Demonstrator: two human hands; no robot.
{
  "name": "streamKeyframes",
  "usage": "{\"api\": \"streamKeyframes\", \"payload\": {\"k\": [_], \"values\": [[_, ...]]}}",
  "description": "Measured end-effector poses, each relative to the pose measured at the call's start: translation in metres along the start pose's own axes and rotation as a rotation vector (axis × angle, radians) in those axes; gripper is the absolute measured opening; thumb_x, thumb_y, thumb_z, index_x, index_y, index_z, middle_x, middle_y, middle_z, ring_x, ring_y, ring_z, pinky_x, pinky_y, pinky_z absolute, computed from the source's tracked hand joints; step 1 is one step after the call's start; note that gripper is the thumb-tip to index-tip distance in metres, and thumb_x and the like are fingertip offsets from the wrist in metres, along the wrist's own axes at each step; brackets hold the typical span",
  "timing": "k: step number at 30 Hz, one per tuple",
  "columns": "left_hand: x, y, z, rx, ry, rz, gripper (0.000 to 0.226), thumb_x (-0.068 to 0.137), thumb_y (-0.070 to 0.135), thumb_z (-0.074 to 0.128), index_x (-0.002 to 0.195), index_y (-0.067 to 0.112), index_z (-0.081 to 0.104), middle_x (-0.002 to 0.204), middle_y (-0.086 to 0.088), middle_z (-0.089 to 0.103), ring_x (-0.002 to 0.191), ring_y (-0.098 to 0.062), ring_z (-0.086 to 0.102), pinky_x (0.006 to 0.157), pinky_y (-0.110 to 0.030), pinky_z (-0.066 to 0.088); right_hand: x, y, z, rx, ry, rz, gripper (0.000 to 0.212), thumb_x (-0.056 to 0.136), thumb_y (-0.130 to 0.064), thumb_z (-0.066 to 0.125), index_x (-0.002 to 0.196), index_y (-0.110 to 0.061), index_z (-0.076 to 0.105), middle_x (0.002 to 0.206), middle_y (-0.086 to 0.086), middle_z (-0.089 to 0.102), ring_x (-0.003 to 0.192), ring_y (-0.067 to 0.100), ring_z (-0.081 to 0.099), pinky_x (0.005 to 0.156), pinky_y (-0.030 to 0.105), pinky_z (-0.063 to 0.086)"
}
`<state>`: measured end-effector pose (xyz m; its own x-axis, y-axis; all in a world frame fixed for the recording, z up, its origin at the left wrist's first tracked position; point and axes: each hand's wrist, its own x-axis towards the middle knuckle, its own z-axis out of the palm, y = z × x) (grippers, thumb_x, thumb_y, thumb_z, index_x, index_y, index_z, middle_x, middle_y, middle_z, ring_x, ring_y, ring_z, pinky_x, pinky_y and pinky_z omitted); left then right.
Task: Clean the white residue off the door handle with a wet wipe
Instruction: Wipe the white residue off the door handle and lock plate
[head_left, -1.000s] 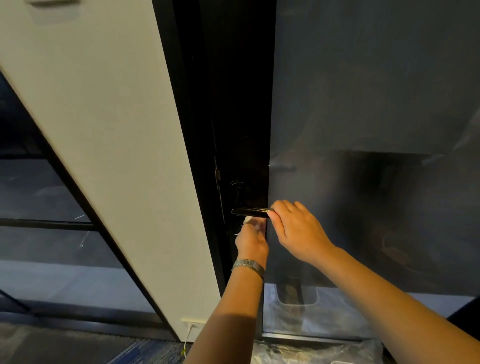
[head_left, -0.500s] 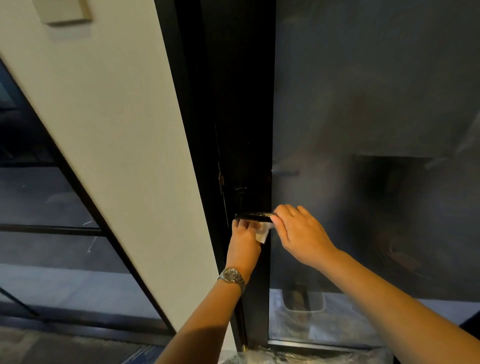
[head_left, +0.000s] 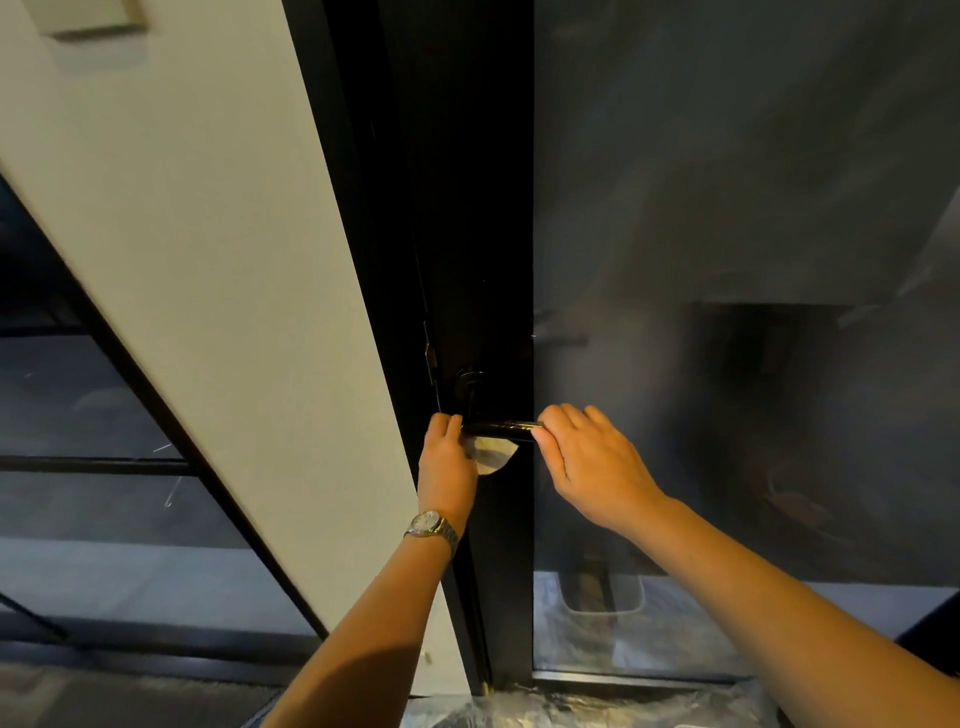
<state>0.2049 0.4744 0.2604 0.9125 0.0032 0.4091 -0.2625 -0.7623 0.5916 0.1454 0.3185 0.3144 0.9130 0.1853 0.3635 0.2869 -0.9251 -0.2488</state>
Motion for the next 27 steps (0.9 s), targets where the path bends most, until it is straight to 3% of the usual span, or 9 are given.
{"api": "streamKeyframes", "payload": {"k": [3, 7, 9, 13, 16, 18, 20, 24, 27], "values": [[-0.002, 0.01, 0.0, -0.117, 0.002, -0.063, 0.034, 0.089, -0.004, 0.04, 0.114, 0.016, 0.052, 0.1, 0.002, 0.055, 0.1, -0.024, 0.06, 0.07, -0.011, 0.046, 0.0, 0.0, 0.002, -0.002, 0.007, 0.011, 0.033, 0.099, -0.035, 0.026, 0.111, -0.017, 0.05, 0.105, -0.001, 0.056, 0.085, 0.007, 0.037, 0.062, 0.012, 0.028], [-0.016, -0.005, -0.005, 0.05, -0.171, 0.146, 0.037, 0.093, 0.011, 0.046, 0.129, 0.011, 0.049, 0.136, -0.004, 0.04, 0.112, -0.022, 0.054, 0.09, -0.012, 0.042, -0.001, -0.001, 0.003, -0.006, 0.022, 0.014, 0.033, 0.099, -0.035, 0.026, 0.111, -0.016, 0.051, 0.105, 0.0, 0.056, 0.085, 0.008, 0.039, 0.067, 0.017, 0.034], [-0.019, -0.011, -0.01, 0.11, -0.227, 0.245, 0.038, 0.093, 0.019, 0.047, 0.13, 0.013, 0.049, 0.138, -0.003, 0.037, 0.112, -0.019, 0.053, 0.09, -0.012, 0.04, -0.001, -0.002, 0.003, -0.002, 0.025, 0.014, 0.033, 0.099, -0.034, 0.026, 0.11, -0.016, 0.051, 0.104, 0.0, 0.056, 0.084, 0.008, 0.038, 0.066, 0.018, 0.033], [-0.015, 0.005, -0.005, 0.055, -0.126, 0.199, 0.033, 0.092, 0.02, 0.049, 0.123, 0.01, 0.053, 0.135, -0.005, 0.04, 0.102, -0.017, 0.055, 0.087, -0.015, 0.041, -0.001, -0.002, 0.004, -0.007, 0.04, 0.024, 0.032, 0.099, -0.034, 0.026, 0.108, -0.016, 0.051, 0.102, 0.0, 0.056, 0.083, 0.01, 0.039, 0.065, 0.019, 0.033], [-0.015, 0.015, 0.013, 0.138, -0.212, 0.321, 0.035, 0.094, 0.013, 0.044, 0.126, 0.005, 0.052, 0.135, -0.011, 0.047, 0.128, -0.026, 0.04, 0.109, -0.028, 0.031, -0.001, -0.002, 0.005, 0.004, 0.029, 0.04, 0.034, 0.099, -0.034, 0.026, 0.11, -0.015, 0.051, 0.105, 0.001, 0.057, 0.086, 0.009, 0.039, 0.067, 0.02, 0.037], [-0.01, 0.007, 0.018, 0.224, -0.217, 0.338, 0.038, 0.094, 0.012, 0.043, 0.131, 0.007, 0.047, 0.139, -0.009, 0.045, 0.134, -0.028, 0.033, 0.114, -0.033, 0.024, -0.002, -0.002, 0.004, 0.014, 0.013, 0.049, 0.033, 0.099, -0.035, 0.025, 0.111, -0.016, 0.05, 0.105, 0.0, 0.056, 0.087, 0.009, 0.039, 0.068, 0.02, 0.039], [-0.011, -0.005, 0.022, 0.14, -0.126, 0.164, 0.041, 0.092, 0.012, 0.049, 0.132, 0.007, 0.043, 0.139, -0.01, 0.04, 0.129, -0.027, 0.037, 0.11, -0.032, 0.028, -0.002, -0.003, 0.003, 0.021, 0.006, 0.054, 0.032, 0.099, -0.036, 0.025, 0.109, -0.017, 0.05, 0.104, -0.002, 0.055, 0.086, 0.009, 0.039, 0.067, 0.02, 0.037], [-0.033, 0.001, 0.026, -0.364, 0.014, -0.512, 0.022, 0.093, 0.008, 0.043, 0.115, 0.002, 0.045, 0.116, -0.019, 0.056, 0.097, -0.027, 0.057, 0.079, -0.032, 0.047, -0.002, -0.002, 0.003, 0.005, 0.016, 0.039, 0.033, 0.099, -0.035, 0.025, 0.107, -0.016, 0.05, 0.101, -0.002, 0.055, 0.084, 0.011, 0.038, 0.066, 0.021, 0.034], [-0.03, 0.006, 0.033, -0.549, 0.009, -0.696, 0.022, 0.092, 0.008, 0.044, 0.113, 0.001, 0.05, 0.108, -0.019, 0.061, 0.099, -0.034, 0.06, 0.08, -0.039, 0.049, -0.001, -0.001, 0.004, 0.0, 0.031, 0.028, 0.032, 0.099, -0.035, 0.026, 0.106, -0.016, 0.051, 0.099, -0.001, 0.055, 0.082, 0.012, 0.037, 0.066, 0.022, 0.032]]}}
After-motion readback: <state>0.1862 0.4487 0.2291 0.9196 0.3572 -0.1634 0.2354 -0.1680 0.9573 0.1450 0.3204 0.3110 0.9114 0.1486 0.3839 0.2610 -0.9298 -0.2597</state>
